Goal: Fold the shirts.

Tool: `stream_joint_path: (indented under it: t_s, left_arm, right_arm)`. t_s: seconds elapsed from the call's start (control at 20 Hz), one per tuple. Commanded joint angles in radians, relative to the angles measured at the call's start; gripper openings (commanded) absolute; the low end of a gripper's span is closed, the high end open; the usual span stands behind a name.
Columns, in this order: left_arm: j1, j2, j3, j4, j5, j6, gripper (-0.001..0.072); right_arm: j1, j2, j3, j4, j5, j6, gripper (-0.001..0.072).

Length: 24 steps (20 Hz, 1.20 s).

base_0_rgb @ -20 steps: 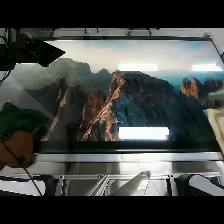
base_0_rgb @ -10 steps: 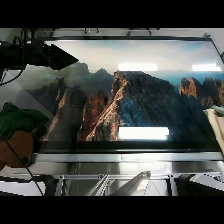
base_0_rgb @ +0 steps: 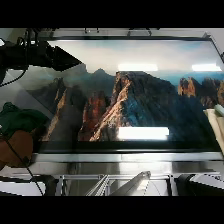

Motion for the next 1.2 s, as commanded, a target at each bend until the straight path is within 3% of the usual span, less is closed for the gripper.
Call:
stream_joint_path:
  t_s: [0.0,0.05,0.1,0.3,0.4,0.45,0.5,0.65,0.75,0.9,1.0,1.15]
  left_arm:
    - [-0.001,0.0,0.0,0.001,-0.01,0.0,0.0004]
    - [-0.001,0.0,0.0,0.0,-0.01,0.0,0.0003]
    - [-0.001,0.0,0.0,0.001,-0.014,0.0,0.0004]
    - [-0.001,0.0,0.0,0.0,-0.016,0.0,0.0003]
    - [-0.001,0.001,0.0,-0.003,0.01,0.0,0.0003]
    - [-0.001,0.001,0.0,-0.013,0.025,0.0,0.0003]
    - [0.0,0.001,0.0,-0.042,0.039,0.0,0.0003]
    - [0.026,0.002,0.047,-0.044,0.049,0.0,0.0001]
    - [0.019,0.061,-0.015,0.024,0.03,-0.022,0.0]
    - [-0.025,0.272,-0.333,0.068,0.06,0.001,0.0002]
    - [-0.08,0.443,-0.616,0.114,0.13,0.016,0.0003]
    - [-0.148,0.63,-0.953,0.185,0.266,0.02,0.0003]
  right_arm:
    - [-0.004,-0.035,-0.068,-0.243,0.061,0.04,0.0153]
    - [-0.006,-0.044,-0.081,-0.275,0.074,0.041,0.0304]
    - [-0.006,-0.047,-0.087,-0.296,0.073,0.041,0.0354]
    - [0.007,-0.046,-0.086,-0.28,0.074,0.08,0.0375]
    - [0.04,-0.047,-0.086,-0.169,0.063,0.1,0.0365]
    - [0.065,-0.047,-0.086,-0.048,0.048,0.098,0.0234]
    - [0.097,-0.046,-0.086,0.101,0.023,0.084,0.0023]
    - [0.233,-0.038,-0.091,0.545,-0.085,-0.035,0.0019]
    - [0.383,0.029,-0.154,0.715,-0.151,-0.105,0.0018]
    - [0.618,0.232,-0.388,0.724,-0.279,-0.169,0.0018]
    - [0.777,0.389,-0.605,0.724,-0.372,-0.231,0.0019]
    - [0.962,0.554,-0.875,0.737,-0.491,-0.241,0.0019]
